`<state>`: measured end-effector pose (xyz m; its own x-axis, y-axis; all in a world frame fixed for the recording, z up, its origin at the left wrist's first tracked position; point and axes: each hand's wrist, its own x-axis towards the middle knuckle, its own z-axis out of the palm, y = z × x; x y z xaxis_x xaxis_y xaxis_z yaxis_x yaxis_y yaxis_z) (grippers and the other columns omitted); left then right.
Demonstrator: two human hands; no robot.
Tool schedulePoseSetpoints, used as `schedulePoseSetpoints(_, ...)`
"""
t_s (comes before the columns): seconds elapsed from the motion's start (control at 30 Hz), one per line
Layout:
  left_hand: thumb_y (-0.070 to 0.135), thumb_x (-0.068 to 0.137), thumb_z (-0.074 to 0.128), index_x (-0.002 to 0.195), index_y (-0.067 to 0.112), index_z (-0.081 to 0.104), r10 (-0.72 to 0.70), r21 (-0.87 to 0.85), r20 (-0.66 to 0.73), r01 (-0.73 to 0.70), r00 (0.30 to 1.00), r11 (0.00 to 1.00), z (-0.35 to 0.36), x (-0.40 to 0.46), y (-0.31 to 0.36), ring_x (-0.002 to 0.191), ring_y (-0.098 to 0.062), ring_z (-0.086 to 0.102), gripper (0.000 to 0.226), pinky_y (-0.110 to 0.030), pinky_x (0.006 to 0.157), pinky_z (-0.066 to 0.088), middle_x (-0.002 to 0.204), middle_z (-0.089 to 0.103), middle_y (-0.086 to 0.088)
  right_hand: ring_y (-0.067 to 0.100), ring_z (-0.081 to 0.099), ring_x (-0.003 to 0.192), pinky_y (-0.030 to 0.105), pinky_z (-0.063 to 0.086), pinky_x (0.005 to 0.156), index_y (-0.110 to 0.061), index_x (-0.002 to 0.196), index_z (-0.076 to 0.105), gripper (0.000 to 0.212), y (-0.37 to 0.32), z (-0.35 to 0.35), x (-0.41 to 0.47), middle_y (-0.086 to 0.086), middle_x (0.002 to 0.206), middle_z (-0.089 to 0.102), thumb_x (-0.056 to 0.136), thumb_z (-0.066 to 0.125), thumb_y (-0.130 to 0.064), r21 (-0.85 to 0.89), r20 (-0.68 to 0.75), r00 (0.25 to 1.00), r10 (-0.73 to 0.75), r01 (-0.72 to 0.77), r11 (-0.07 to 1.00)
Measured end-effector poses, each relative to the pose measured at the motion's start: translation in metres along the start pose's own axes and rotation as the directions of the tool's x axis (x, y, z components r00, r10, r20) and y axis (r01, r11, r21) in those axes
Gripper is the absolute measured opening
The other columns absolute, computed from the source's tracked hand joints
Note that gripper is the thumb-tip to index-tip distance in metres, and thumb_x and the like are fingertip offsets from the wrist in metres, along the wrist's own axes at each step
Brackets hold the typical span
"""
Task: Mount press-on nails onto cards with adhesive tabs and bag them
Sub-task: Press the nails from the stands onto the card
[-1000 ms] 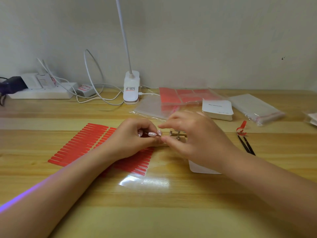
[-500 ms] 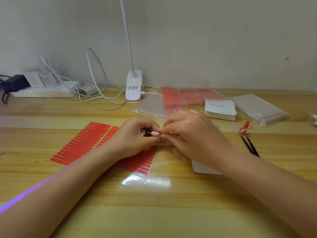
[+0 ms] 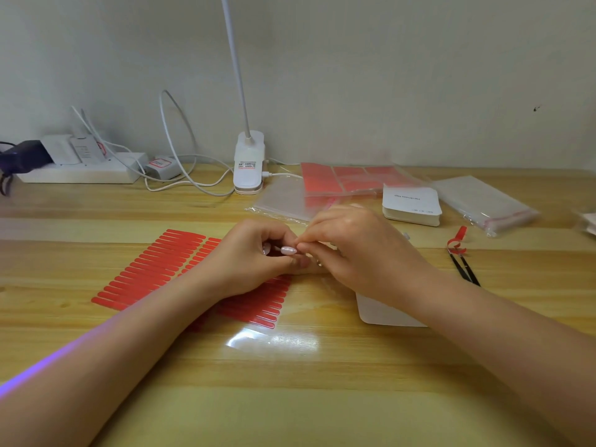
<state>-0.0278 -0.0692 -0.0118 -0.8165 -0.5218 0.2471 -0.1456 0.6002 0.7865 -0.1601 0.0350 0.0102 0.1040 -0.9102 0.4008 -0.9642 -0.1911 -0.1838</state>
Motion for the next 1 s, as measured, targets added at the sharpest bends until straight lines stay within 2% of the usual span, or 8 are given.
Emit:
schedulePoseSetpoints(0.13,0.01,0.074,0.075,0.059,0.024,0.059,-0.007,0.005,0.002,0.007,1.0,1.0,0.0,-0.001,0.001,0.045,0.001,0.036,0.026,-0.008,0.046,0.027,0.048,0.046,0.015,0.021,0.059,0.081,0.036,0.041,0.075,-0.011,0.088,0.073,0.019,0.003,0.004,0.003,0.003,0.081,0.069,0.09,0.057,-0.021,0.065,-0.025,0.998,0.062,-0.06,0.996)
schedulePoseSetpoints(0.27,0.008,0.074,0.075,0.056,0.027,0.056,0.013,0.009,-0.007,-0.013,1.0,1.0,0.001,-0.001,0.002,0.046,0.002,0.04,0.032,-0.007,0.047,0.03,0.058,0.053,0.006,0.014,0.059,0.078,0.028,0.035,0.076,-0.015,0.087,0.074,0.013,0.002,0.006,0.004,-0.004,0.079,0.069,0.087,0.061,-0.02,0.188,-0.088,0.983,0.162,-0.144,0.972)
schedulePoseSetpoints(0.33,0.007,0.073,0.075,0.056,0.028,0.056,0.022,0.011,-0.014,-0.022,1.0,1.0,0.001,-0.001,0.002,0.048,0.004,0.043,0.033,-0.006,0.05,0.032,0.061,0.057,0.006,0.012,0.059,0.08,0.026,0.032,0.076,-0.016,0.088,0.074,0.014,0.002,0.007,0.005,-0.004,0.082,0.07,0.088,0.061,-0.021,0.216,-0.079,0.974,0.213,-0.192,0.957)
schedulePoseSetpoints(0.47,0.007,0.072,0.076,0.056,0.031,0.056,0.037,0.014,-0.025,-0.037,0.999,0.999,0.001,-0.001,0.002,0.05,0.005,0.045,0.035,-0.006,0.052,0.033,0.054,0.056,0.016,0.014,0.06,0.086,0.031,0.04,0.084,-0.018,0.089,0.073,0.016,0.002,0.006,0.008,-0.003,0.086,0.071,0.089,0.058,-0.024,0.25,-0.03,0.955,0.296,-0.279,0.927)
schedulePoseSetpoints(0.53,0.009,0.072,0.076,0.059,0.028,0.059,0.033,0.028,-0.021,-0.032,0.999,0.999,0.001,0.0,0.002,0.05,0.006,0.046,0.029,-0.005,0.052,0.033,0.054,0.056,0.016,0.013,0.06,0.088,0.033,0.041,0.086,-0.018,0.091,0.073,0.017,0.003,0.005,0.008,-0.003,0.088,0.071,0.09,0.058,-0.024,0.246,-0.021,0.947,0.32,-0.305,0.92)
schedulePoseSetpoints(0.7,0.012,0.073,0.076,0.063,0.024,0.061,0.021,0.039,-0.018,-0.021,1.0,0.999,0.001,-0.001,0.002,0.051,0.005,0.046,0.022,-0.006,0.052,0.034,0.064,0.059,0.008,0.003,0.056,0.078,0.023,0.042,0.076,-0.016,0.09,0.073,0.014,0.002,0.001,0.006,-0.013,0.076,0.06,0.088,0.061,-0.023,0.311,-0.14,0.944,0.299,-0.245,0.918)
schedulePoseSetpoints(0.87,0.013,0.076,0.074,0.065,0.025,0.058,0.013,0.092,0.022,-0.015,1.0,0.996,0.0,0.001,0.001,0.054,0.004,0.049,0.023,-0.007,0.056,0.036,0.053,0.055,0.02,0.005,0.059,0.077,0.025,0.046,0.077,-0.014,0.089,0.074,0.012,0.0,-0.012,-0.006,-0.007,0.08,0.065,0.086,0.064,-0.02,0.366,-0.228,0.933,0.28,-0.184,0.912)
schedulePoseSetpoints(1.0,0.016,0.078,0.072,0.072,0.025,0.057,0.044,0.193,0.013,-0.045,0.999,0.98,0.002,0.001,0.003,0.061,0.008,0.053,0.019,-0.005,0.06,0.04,0.064,0.056,0.015,0.003,0.058,0.078,0.011,0.043,0.075,-0.018,0.087,0.073,0.009,0.006,-0.023,-0.026,-0.008,0.081,0.066,0.085,0.064,-0.018,0.427,-0.239,0.916,0.323,-0.2,0.882)
